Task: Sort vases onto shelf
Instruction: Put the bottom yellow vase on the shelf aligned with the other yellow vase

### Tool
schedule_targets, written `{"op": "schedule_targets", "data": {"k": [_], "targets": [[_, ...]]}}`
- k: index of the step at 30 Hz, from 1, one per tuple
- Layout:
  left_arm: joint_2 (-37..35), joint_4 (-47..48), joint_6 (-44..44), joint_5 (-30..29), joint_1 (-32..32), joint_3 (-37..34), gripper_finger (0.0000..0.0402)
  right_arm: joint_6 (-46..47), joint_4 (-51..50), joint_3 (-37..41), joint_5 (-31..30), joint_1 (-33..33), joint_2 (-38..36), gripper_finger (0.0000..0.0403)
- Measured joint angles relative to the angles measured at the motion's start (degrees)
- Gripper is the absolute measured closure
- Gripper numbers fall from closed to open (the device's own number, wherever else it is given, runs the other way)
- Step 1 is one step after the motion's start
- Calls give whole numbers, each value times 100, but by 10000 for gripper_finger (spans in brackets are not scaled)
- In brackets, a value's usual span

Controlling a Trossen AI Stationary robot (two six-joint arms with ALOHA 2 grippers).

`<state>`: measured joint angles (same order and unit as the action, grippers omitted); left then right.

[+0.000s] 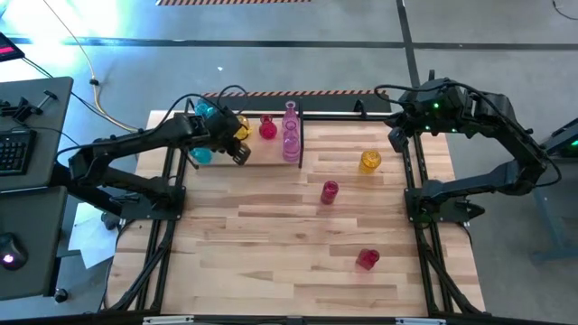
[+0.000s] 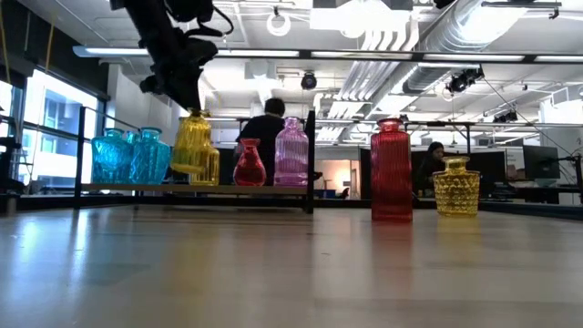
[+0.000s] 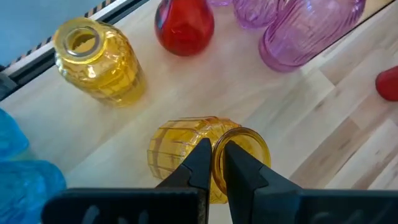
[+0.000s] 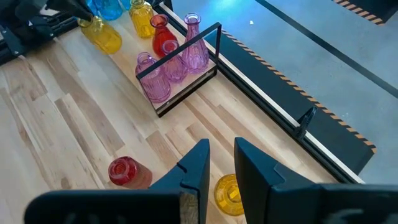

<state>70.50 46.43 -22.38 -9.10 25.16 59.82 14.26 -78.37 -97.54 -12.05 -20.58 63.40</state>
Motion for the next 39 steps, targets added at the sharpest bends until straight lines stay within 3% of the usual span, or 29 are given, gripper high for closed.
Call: {"op": "schedule_targets", "data": {"k": [8, 19, 39], "targets": [[2, -622, -73, -9, 39, -280, 387, -33, 0, 0, -16, 0, 0, 347], [37, -588, -2, -14, 443, -280, 387, -22, -2, 0, -20, -1, 2, 347], [205, -600, -51, 111, 488, -283, 383, 8, -2, 0, -22, -1, 2, 347]]}}
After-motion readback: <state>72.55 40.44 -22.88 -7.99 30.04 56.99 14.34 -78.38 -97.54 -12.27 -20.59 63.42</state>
